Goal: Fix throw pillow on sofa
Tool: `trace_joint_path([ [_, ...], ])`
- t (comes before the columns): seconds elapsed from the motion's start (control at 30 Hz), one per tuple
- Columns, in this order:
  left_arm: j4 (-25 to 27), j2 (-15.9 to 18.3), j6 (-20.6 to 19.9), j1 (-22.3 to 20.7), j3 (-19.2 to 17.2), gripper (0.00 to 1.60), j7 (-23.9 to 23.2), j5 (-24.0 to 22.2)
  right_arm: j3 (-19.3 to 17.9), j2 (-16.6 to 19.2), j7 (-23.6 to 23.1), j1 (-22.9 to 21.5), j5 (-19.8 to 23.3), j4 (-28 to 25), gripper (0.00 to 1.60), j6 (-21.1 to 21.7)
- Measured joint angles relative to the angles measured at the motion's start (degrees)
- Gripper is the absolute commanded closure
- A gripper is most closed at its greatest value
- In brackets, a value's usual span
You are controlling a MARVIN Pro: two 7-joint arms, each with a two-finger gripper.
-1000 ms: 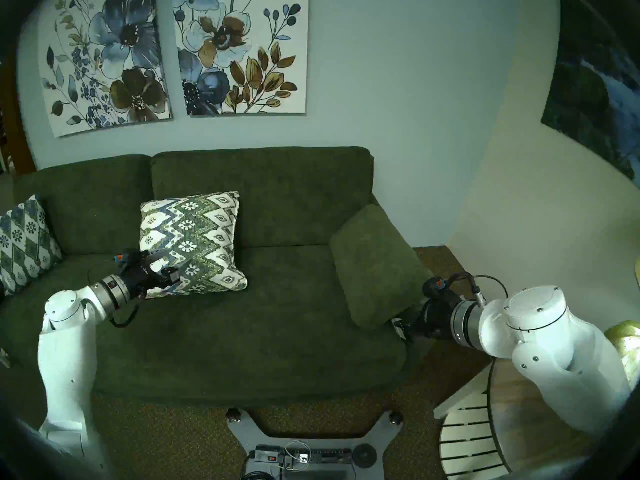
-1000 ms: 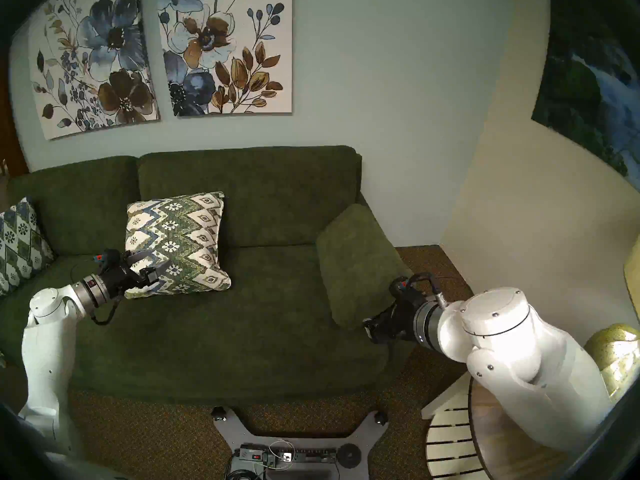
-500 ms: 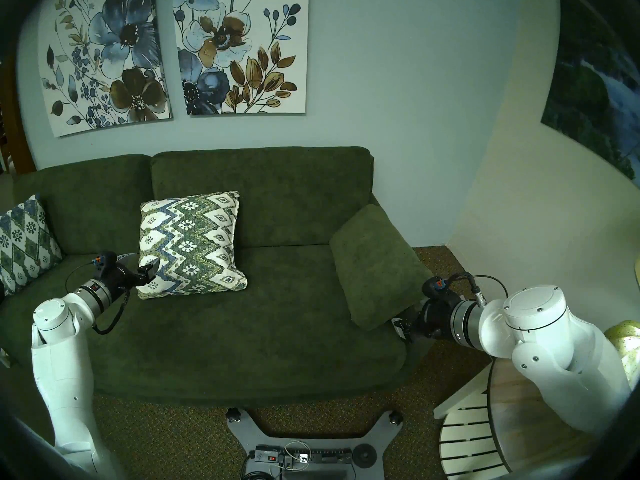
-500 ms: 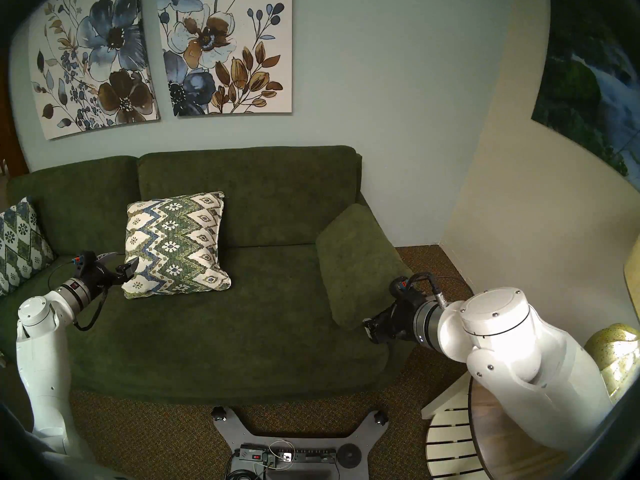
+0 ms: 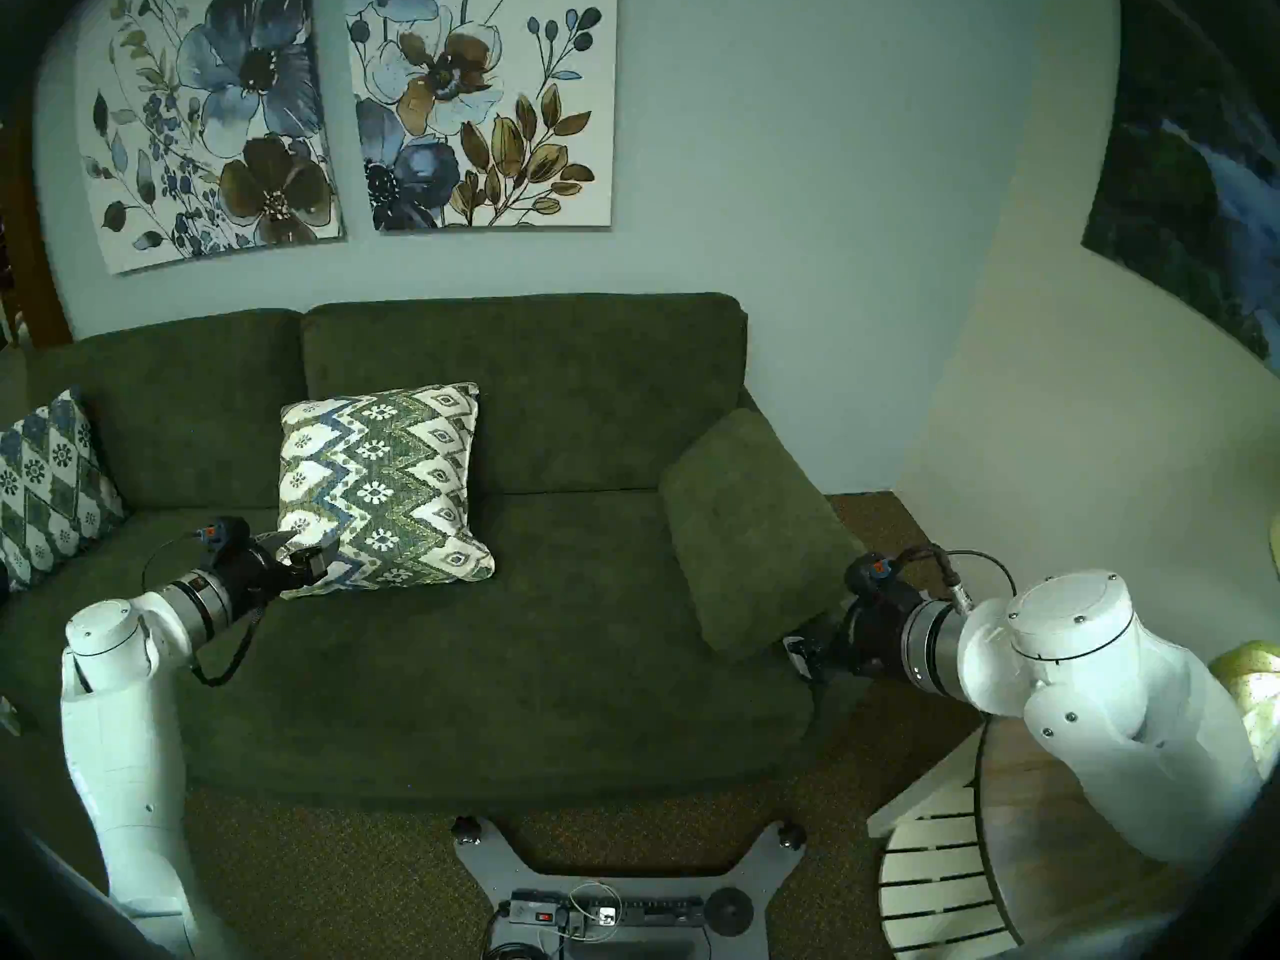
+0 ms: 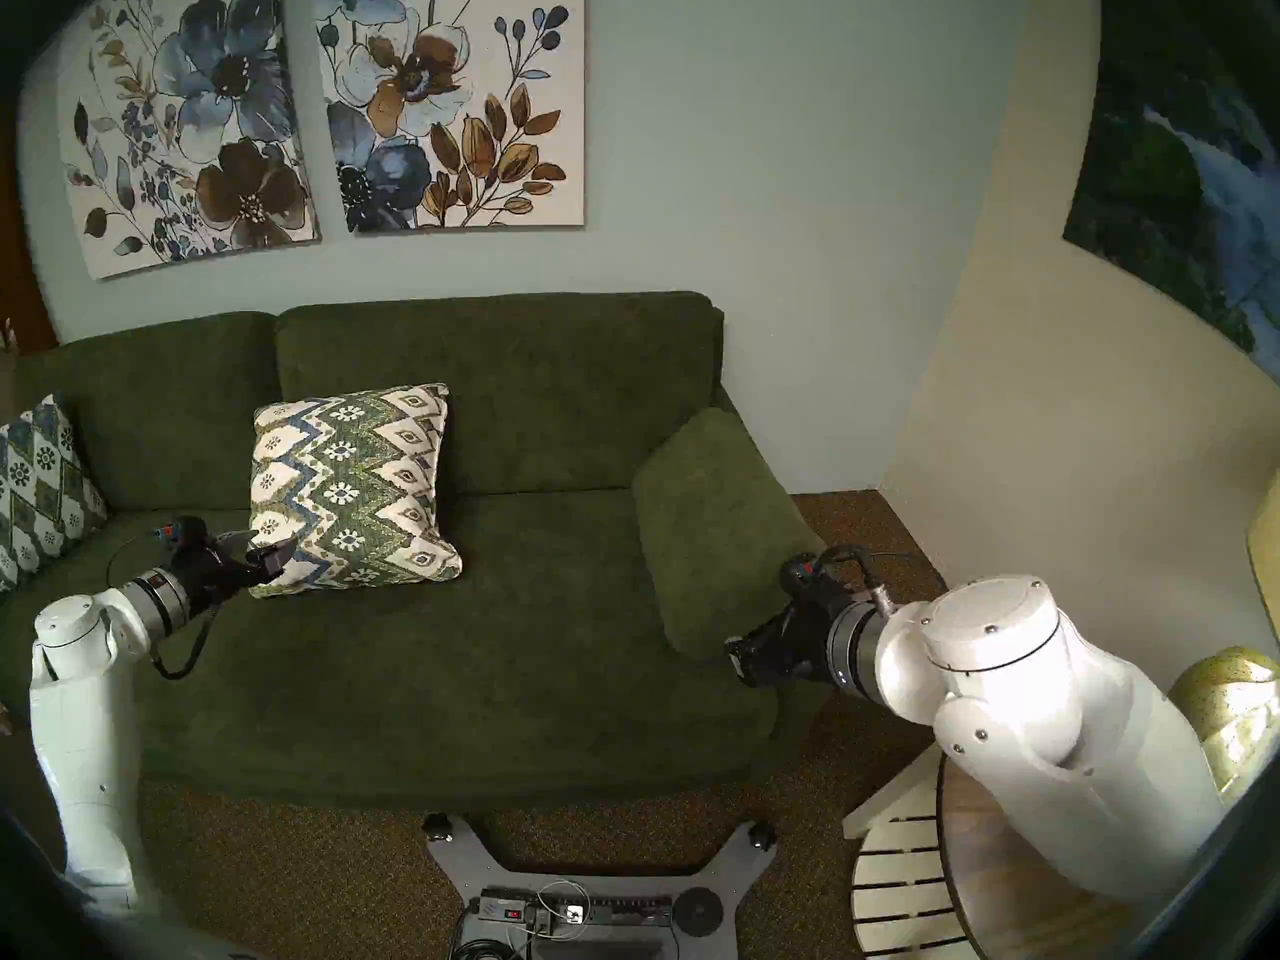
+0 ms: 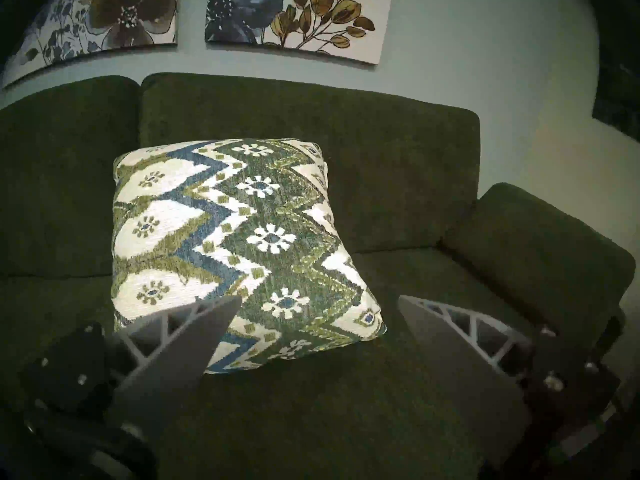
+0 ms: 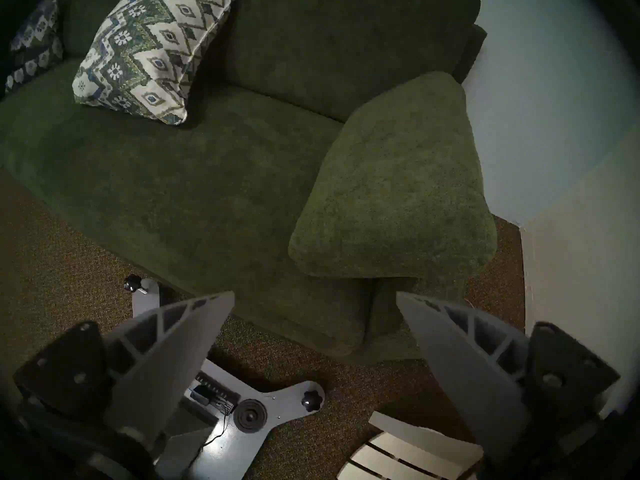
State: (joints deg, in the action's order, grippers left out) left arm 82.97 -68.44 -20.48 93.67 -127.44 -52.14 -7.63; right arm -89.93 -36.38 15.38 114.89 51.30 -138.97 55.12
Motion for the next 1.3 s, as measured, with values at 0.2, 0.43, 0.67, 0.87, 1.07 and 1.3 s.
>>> trace_joint_path([
  [0.2,-0.15,0.90,-0.49,0.11,0.88,0.00,-1.67,-0.02,0.00,0.00,0.00,0.00,0.00,0.00,0.00,0.00],
  [0.43,-0.30,1.55,-0.53,0.19,1.12,0.00,-2.68,-0.03,0.00,0.00,0.00,0.00,0.00,0.00,0.00,0.00],
  [0.67,-0.39,1.81,-0.20,0.21,0.92,0.00,-3.01,-0.02,1.03,0.15,-0.63,-0.63,-0.05,1.04,0.00,-0.03],
  [0.87,-0.44,1.90,-0.08,0.22,0.89,0.00,-3.12,-0.01,6.40,-0.23,-2.37,-3.80,-1.14,5.01,0.00,-0.97],
  [1.07,-0.48,1.94,0.00,0.22,0.87,0.00,-3.20,-0.01,10.79,-2.57,-3.93,-7.39,-2.78,7.68,0.00,-2.24],
  [1.3,-0.53,1.98,0.07,0.23,0.86,0.00,-3.27,0.00,14.11,-6.11,-5.46,-11.75,-4.63,9.39,0.00,-3.14],
])
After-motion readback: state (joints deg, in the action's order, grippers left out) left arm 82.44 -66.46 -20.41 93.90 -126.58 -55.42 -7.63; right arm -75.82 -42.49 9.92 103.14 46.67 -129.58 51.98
